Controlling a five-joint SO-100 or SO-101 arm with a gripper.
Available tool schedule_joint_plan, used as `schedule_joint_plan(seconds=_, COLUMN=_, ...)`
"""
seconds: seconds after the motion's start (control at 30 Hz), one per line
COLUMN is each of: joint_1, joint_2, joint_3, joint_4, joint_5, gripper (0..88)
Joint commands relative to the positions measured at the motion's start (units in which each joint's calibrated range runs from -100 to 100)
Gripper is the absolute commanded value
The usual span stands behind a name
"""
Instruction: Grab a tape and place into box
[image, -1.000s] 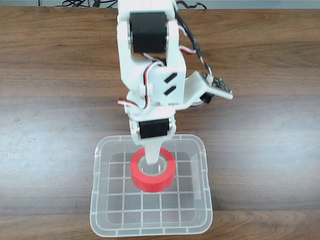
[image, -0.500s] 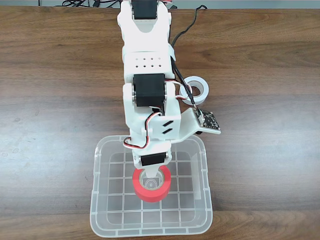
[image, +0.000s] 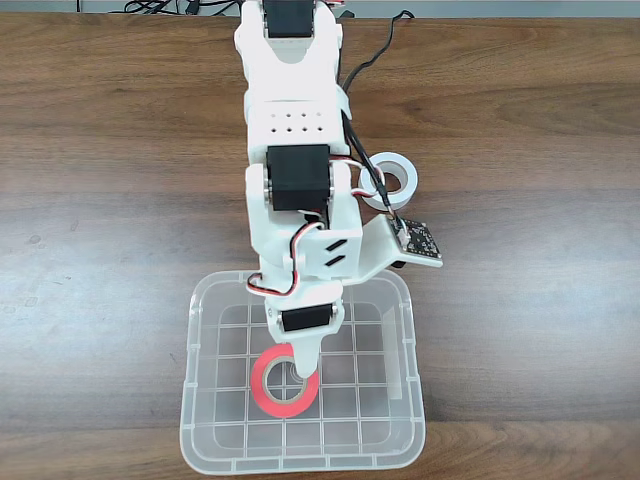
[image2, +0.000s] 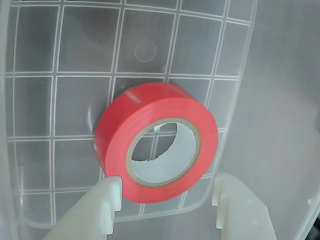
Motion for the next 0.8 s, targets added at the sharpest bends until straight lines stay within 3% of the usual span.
schedule_joint_plan(seconds=0.0, joint_1=0.50, joint_2=-3.29, joint_3=-5.68, joint_4=1.37, joint_5=0.28, gripper=17.8)
schedule_joint_plan(seconds=0.2, joint_1=0.43, joint_2=-5.54, joint_3=-8.22, joint_4=6.67, joint_5=-0.20, gripper=17.4)
schedule_joint_plan(seconds=0.43, joint_1=0.13, joint_2=-16.08, joint_3=-10.85, joint_4=14.29, joint_5=-0.25, gripper=1.0)
schedule_joint_plan(seconds=0.77, joint_1=-1.33, joint_2=-37.80, joint_3=-8.40, joint_4=25.34, joint_5=-0.30, gripper=1.3)
